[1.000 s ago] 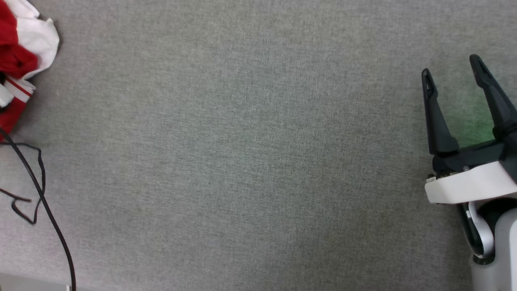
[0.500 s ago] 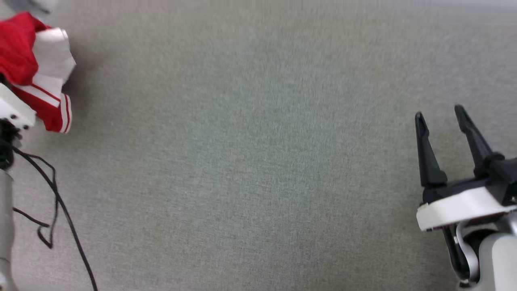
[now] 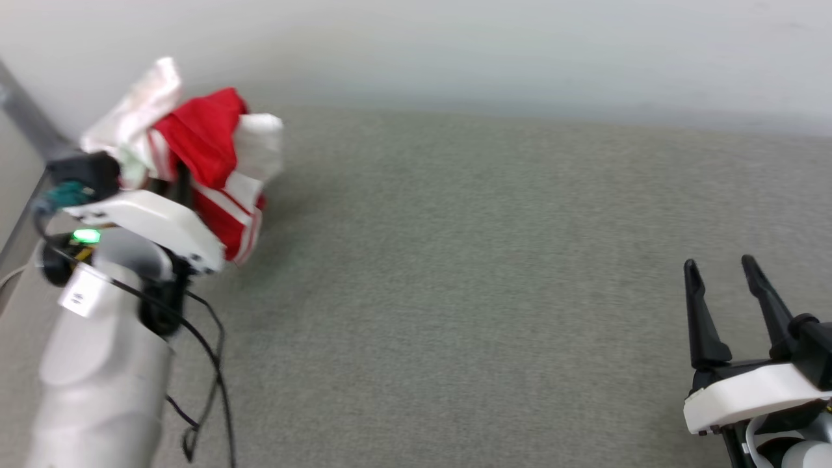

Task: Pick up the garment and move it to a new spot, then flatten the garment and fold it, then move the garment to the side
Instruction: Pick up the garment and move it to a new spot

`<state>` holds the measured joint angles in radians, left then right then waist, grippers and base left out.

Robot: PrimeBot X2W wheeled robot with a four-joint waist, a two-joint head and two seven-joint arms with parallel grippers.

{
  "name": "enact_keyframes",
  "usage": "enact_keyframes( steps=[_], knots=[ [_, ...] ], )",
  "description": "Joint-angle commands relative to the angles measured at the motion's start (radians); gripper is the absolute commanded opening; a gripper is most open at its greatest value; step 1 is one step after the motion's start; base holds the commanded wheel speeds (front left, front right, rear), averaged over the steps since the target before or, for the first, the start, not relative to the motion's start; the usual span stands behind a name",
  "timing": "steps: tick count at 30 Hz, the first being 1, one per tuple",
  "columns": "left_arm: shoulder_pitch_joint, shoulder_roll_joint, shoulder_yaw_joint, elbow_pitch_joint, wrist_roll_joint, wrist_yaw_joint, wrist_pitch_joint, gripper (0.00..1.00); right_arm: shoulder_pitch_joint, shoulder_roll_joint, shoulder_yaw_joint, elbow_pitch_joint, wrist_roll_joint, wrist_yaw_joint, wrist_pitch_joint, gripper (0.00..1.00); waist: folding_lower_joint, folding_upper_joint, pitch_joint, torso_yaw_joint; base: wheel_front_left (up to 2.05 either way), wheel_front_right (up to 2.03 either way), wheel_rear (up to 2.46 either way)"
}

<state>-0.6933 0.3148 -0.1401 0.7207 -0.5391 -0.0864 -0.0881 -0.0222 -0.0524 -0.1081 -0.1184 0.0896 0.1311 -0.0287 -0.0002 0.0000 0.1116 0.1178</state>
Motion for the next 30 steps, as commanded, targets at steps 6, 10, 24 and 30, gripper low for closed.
enact_keyframes(
  steps=[6, 10, 24, 30],
  knots=[
    [0.123, -0.072, -0.084, -0.237, 0.014, 0.021, 0.095, 0.00, 0.016, 0.003, 0.008, -0.008, 0.019, -0.001, 0.003, 1.00, 0.0002, 0.0000, -0.027, -0.093, 0.00, 0.00, 0.00],
    [0.188, -0.115, -0.161, -0.378, 0.026, 0.016, 0.153, 0.00, 0.011, 0.003, 0.014, -0.007, 0.031, -0.001, -0.005, 1.00, 0.0002, 0.0000, -0.012, -0.149, 0.00, 0.00, 0.00],
    [0.335, -0.204, -0.514, -0.466, 0.073, -0.036, 0.274, 0.00, -0.038, 0.003, 0.028, 0.013, 0.060, -0.001, -0.043, 1.00, 0.0002, 0.0000, 0.116, -0.255, 0.00, 0.00, 0.00],
    [0.360, -0.198, -0.570, -0.411, 0.074, -0.040, 0.259, 0.60, -0.048, 0.003, 0.034, 0.031, 0.057, -0.001, -0.053, 1.00, 0.0002, 0.0000, 0.119, -0.248, 0.00, 0.00, 0.00]
  ],
)
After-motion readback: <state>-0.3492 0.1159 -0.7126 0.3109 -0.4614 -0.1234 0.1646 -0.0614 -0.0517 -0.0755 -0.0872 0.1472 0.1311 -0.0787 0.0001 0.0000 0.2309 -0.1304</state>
